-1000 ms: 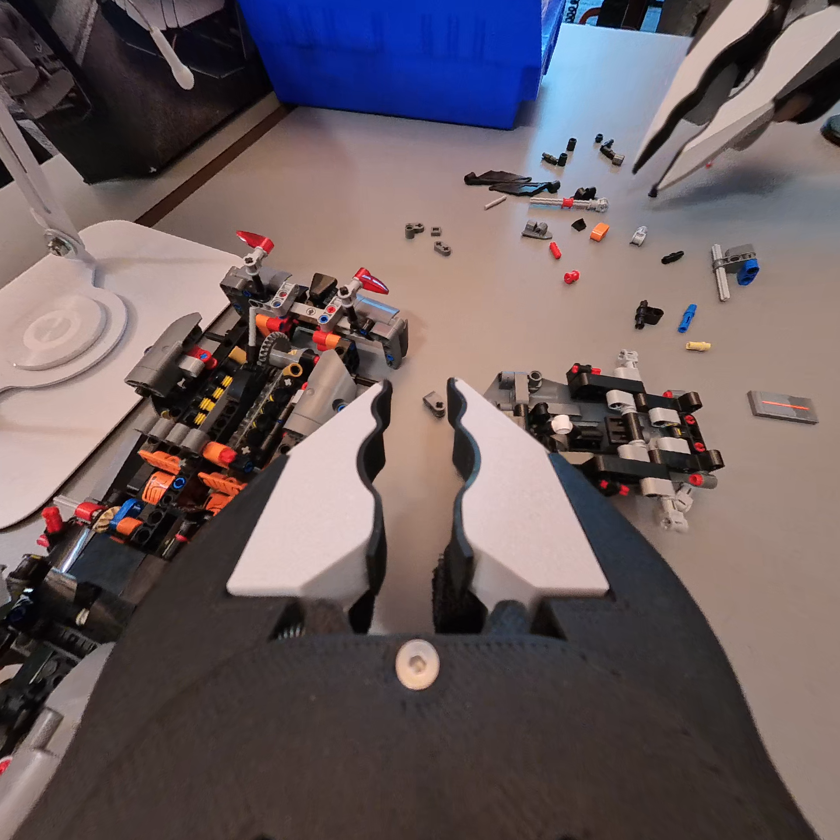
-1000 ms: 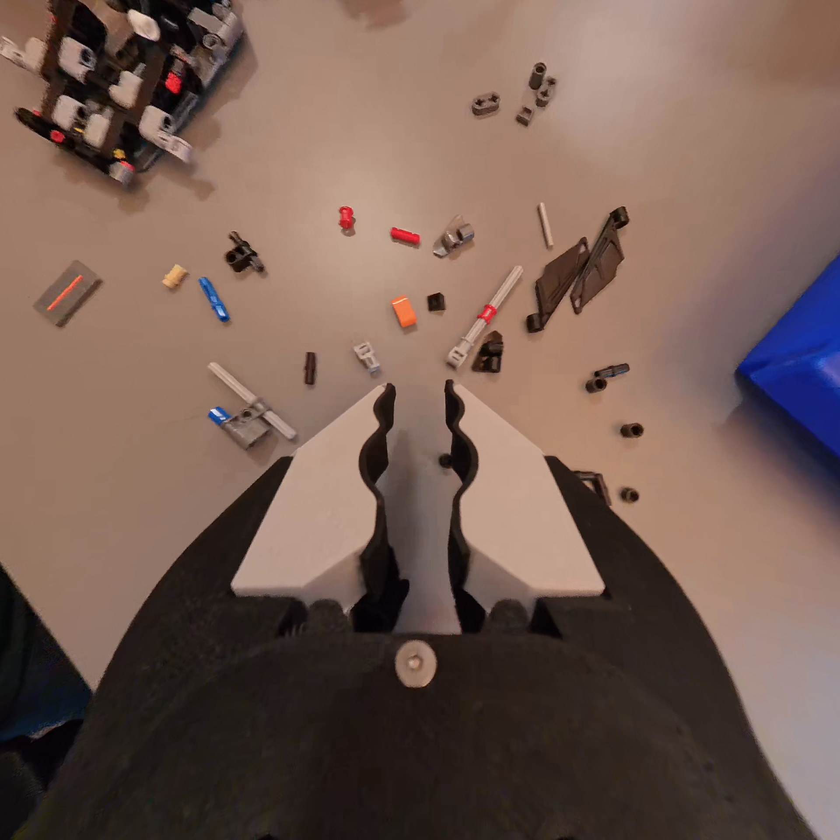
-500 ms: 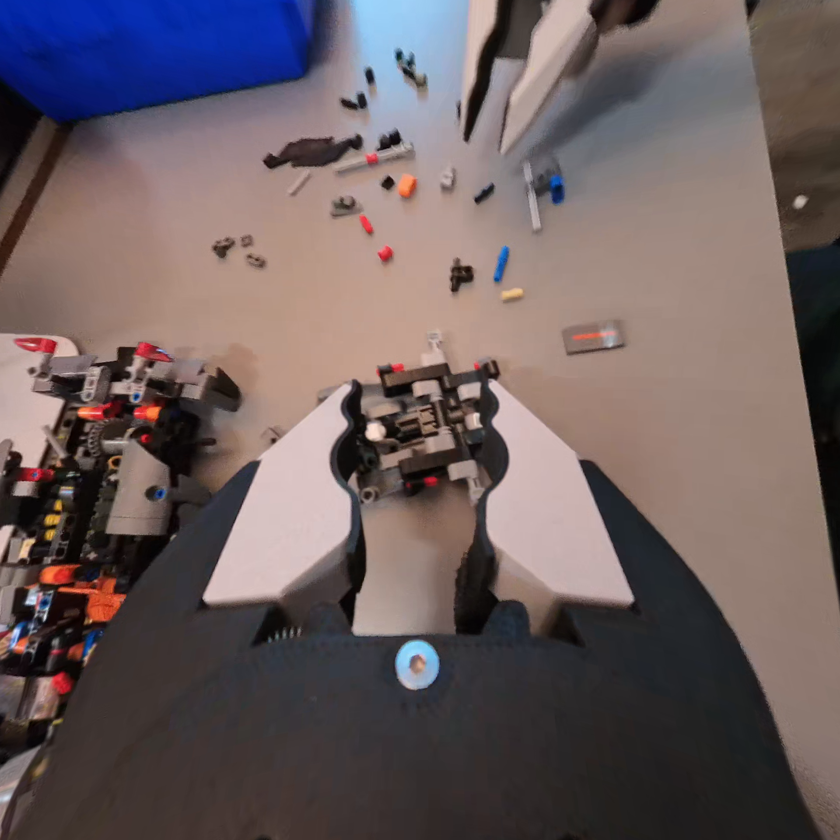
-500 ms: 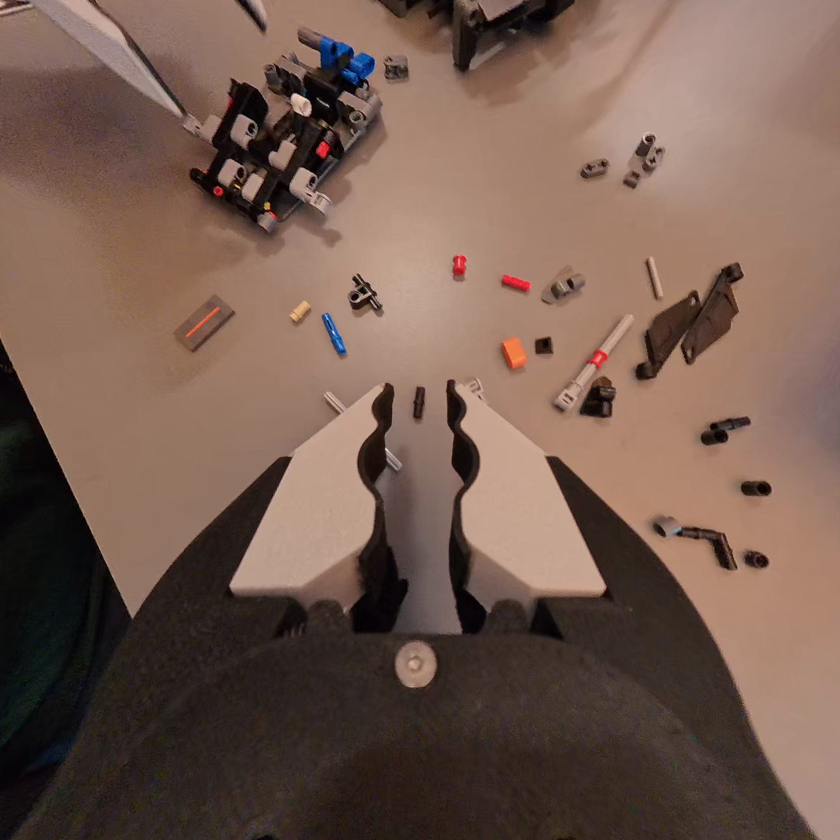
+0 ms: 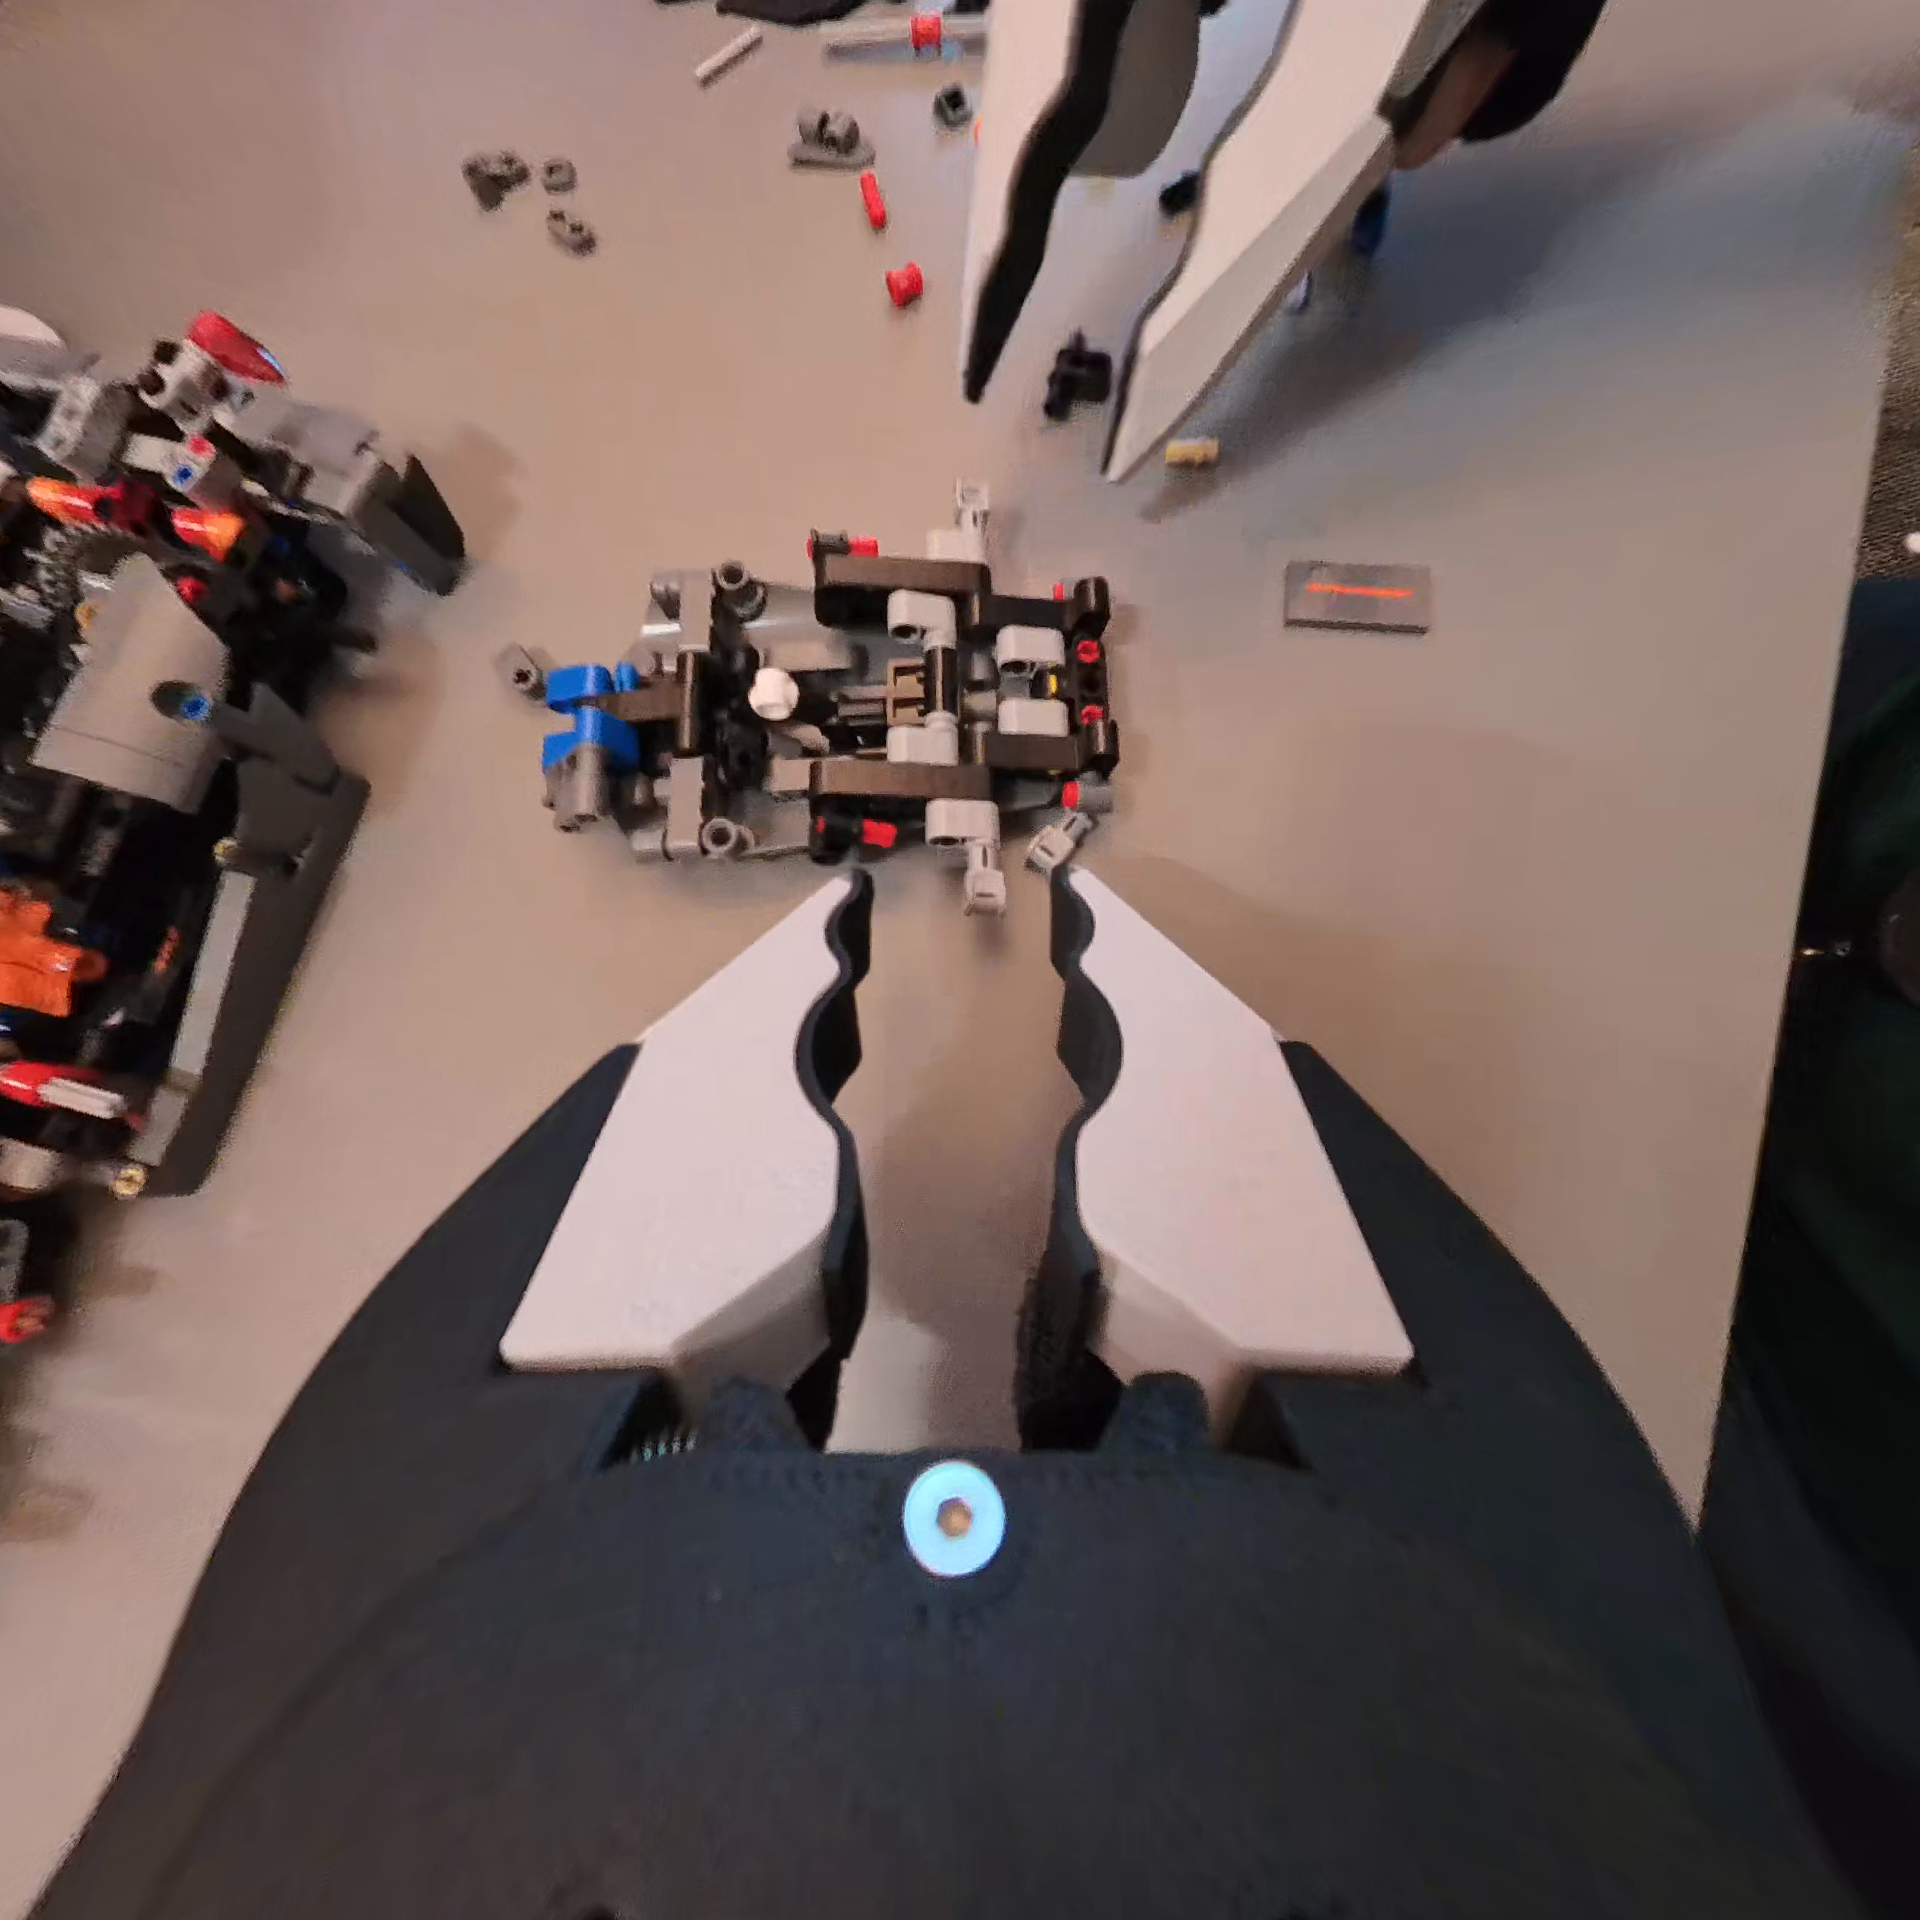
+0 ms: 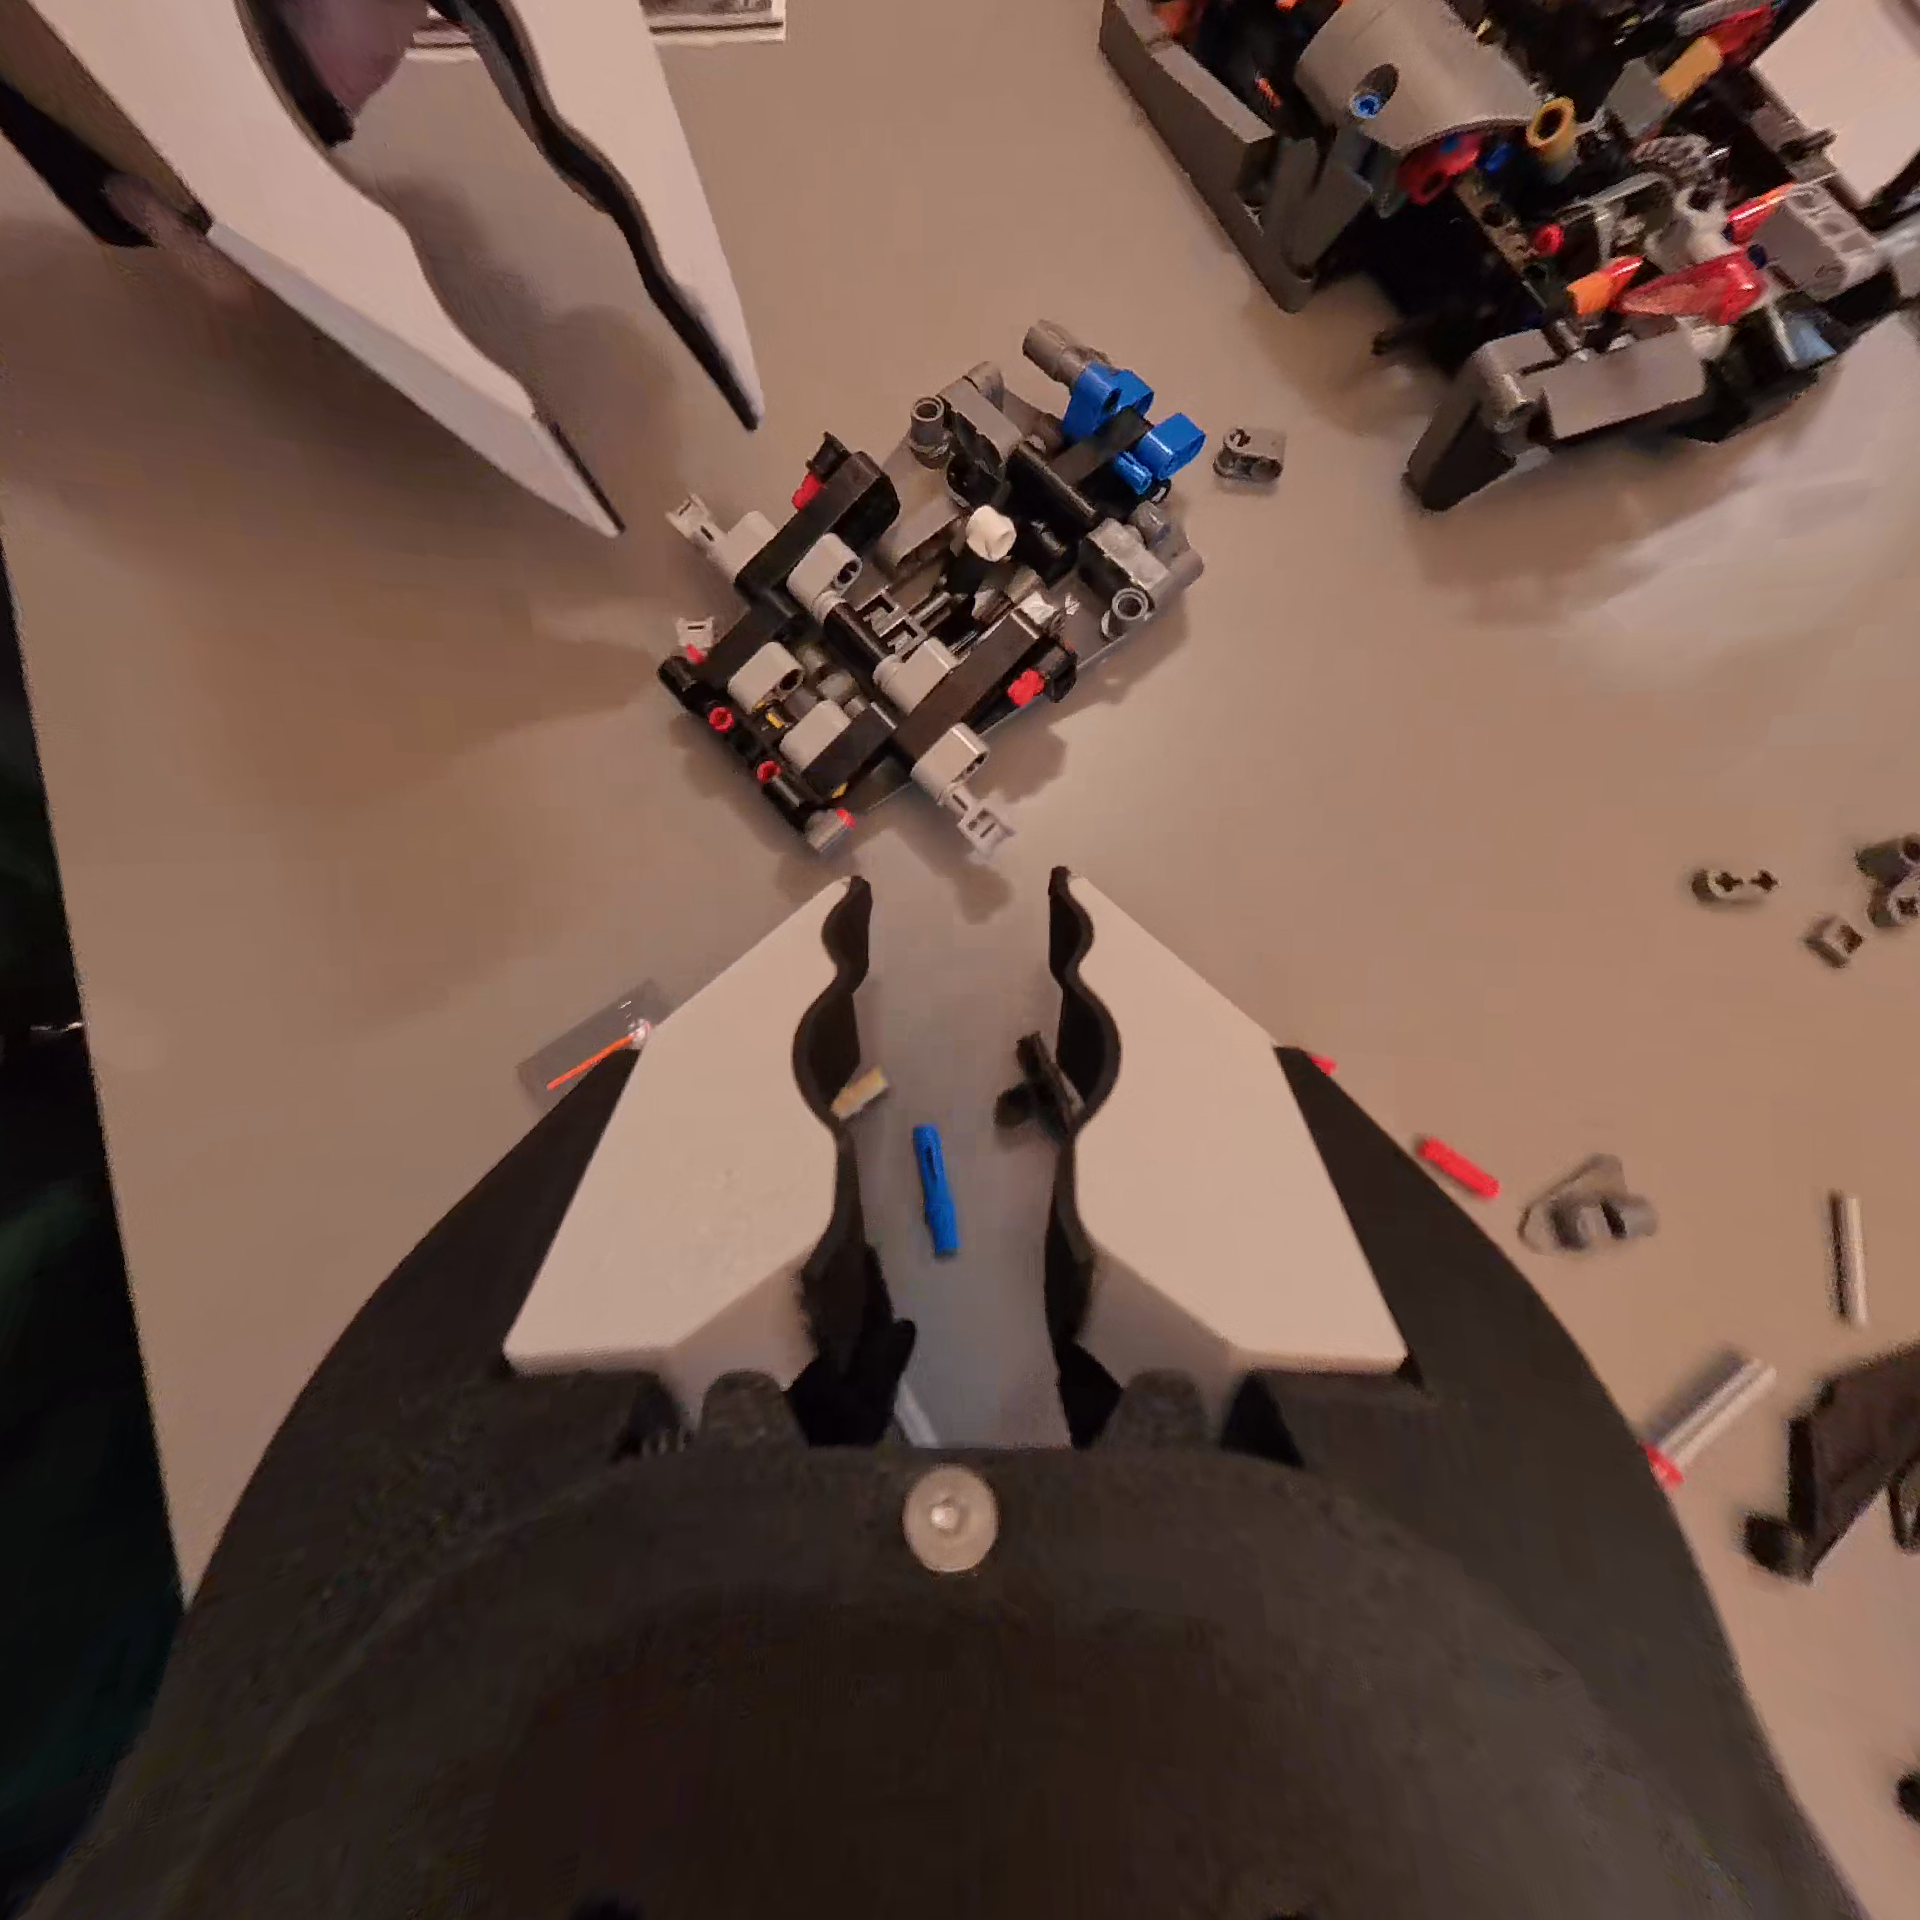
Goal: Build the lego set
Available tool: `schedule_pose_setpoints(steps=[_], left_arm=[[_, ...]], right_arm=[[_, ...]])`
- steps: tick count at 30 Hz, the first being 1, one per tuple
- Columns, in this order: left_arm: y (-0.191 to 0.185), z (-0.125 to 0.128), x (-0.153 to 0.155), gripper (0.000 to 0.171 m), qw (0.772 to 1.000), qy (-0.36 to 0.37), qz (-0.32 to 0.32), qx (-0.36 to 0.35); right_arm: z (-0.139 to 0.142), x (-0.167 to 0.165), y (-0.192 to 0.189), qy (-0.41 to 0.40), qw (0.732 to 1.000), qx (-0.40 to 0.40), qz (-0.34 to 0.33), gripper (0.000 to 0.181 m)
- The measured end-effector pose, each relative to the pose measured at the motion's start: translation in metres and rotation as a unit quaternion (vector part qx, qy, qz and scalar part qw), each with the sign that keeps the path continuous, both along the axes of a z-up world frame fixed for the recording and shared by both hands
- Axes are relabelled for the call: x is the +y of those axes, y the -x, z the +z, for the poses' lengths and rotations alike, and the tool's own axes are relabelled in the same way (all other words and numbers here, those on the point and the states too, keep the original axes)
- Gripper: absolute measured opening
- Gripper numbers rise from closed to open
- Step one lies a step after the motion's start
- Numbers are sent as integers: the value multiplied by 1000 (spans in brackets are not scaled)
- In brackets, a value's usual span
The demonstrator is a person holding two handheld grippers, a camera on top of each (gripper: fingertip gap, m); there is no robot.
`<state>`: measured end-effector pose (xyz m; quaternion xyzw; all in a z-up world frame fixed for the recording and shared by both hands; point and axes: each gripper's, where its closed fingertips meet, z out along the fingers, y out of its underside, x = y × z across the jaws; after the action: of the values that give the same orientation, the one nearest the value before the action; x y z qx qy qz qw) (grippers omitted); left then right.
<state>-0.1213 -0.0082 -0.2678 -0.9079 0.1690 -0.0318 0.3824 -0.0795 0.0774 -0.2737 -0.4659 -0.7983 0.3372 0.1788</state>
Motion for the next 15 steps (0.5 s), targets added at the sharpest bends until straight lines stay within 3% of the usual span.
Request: schedule_pose_setpoints(steps=[4,9,15], left_arm=[[-3,-13,2,27,1000,7,2,14],[-1,-14,7,6,1000,-7,3,28],[7,-12,-3,6,999,-14,-10,32]], right_arm=[[-10,-3,13,-28,999,-15,22,23],[-14,-10,16,-40,998,-23,47,8],[-4,-27,13,-23,999,-17,40,8]])
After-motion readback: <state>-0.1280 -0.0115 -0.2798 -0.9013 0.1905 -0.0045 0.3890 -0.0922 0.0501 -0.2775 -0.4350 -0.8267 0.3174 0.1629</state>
